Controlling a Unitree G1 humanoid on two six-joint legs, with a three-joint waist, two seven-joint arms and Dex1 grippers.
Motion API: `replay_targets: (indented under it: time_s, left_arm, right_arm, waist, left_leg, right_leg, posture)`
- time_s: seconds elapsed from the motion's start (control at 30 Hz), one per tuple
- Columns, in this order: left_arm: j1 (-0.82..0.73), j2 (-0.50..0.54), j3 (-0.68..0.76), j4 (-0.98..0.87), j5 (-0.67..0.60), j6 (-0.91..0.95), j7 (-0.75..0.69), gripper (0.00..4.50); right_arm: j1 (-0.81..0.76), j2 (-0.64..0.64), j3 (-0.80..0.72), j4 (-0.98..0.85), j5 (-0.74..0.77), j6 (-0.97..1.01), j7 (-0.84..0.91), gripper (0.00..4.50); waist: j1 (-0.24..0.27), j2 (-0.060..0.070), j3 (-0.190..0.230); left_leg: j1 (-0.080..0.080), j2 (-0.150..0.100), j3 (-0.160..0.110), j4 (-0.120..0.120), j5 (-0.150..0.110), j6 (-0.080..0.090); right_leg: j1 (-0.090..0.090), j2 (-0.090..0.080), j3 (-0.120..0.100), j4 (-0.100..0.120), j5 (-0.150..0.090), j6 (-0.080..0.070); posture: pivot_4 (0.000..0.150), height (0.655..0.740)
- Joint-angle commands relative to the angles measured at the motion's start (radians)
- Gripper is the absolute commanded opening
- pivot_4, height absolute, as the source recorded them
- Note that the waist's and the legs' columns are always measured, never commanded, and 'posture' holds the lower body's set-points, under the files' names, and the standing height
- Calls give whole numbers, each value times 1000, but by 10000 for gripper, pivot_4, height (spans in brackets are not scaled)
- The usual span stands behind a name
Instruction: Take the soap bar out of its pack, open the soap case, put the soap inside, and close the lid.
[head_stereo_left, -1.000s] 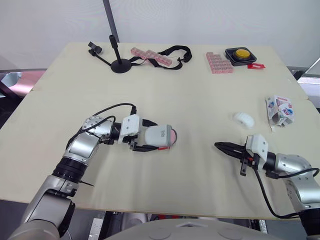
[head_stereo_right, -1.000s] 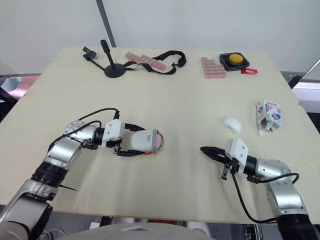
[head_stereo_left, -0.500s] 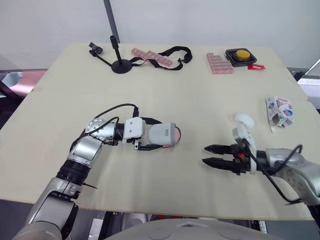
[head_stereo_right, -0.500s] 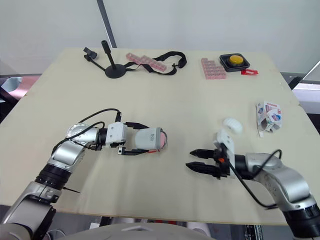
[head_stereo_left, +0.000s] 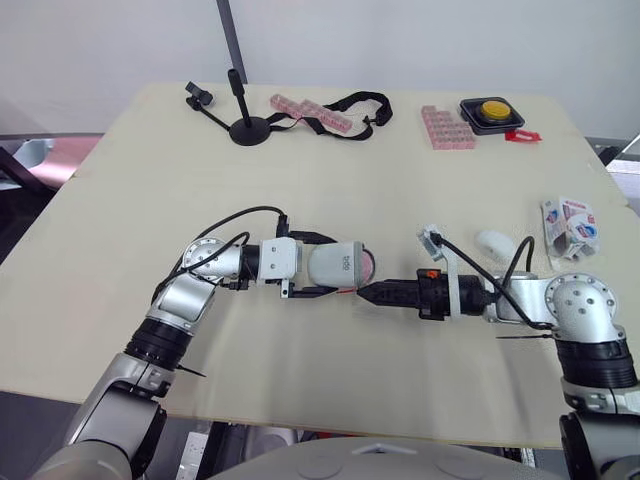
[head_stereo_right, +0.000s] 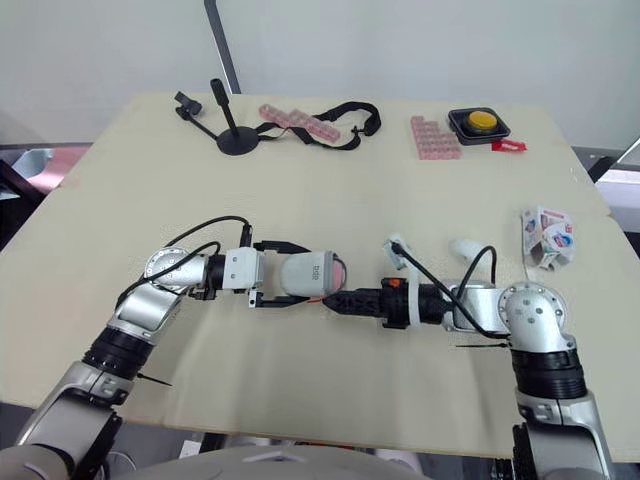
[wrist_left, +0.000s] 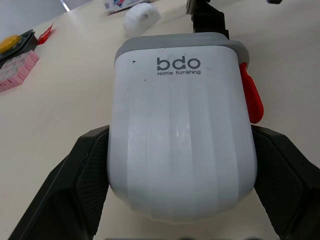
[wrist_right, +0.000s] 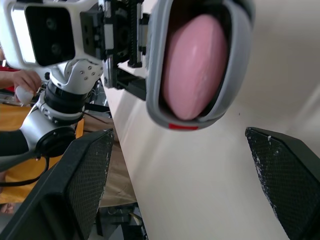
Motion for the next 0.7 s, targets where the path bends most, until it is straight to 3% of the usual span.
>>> replay_targets:
  time_s: [0.03,0.7]
  left_arm:
    - [-22,-4,3,-25,-13,-26,5,34682]
    - [-5,6,-5,-61,-27,-10,2,34682]
  right_arm:
    - [-28,16,1,17,74,-18,-65,44750]
    - [-84,58,25,91,79,-49,-115,44750]
  waist:
    - [2,0,0]
    - [4,0,0]
  left_leg:
    - [0,0,0,0,0,0]
    - [-3,0,0,0,0,-1]
  right_leg:
    - [0,0,0,0,0,0]
    - [-1,0,-1,1,0,0]
  posture:
    - [1500,7400]
    - [1500,7400]
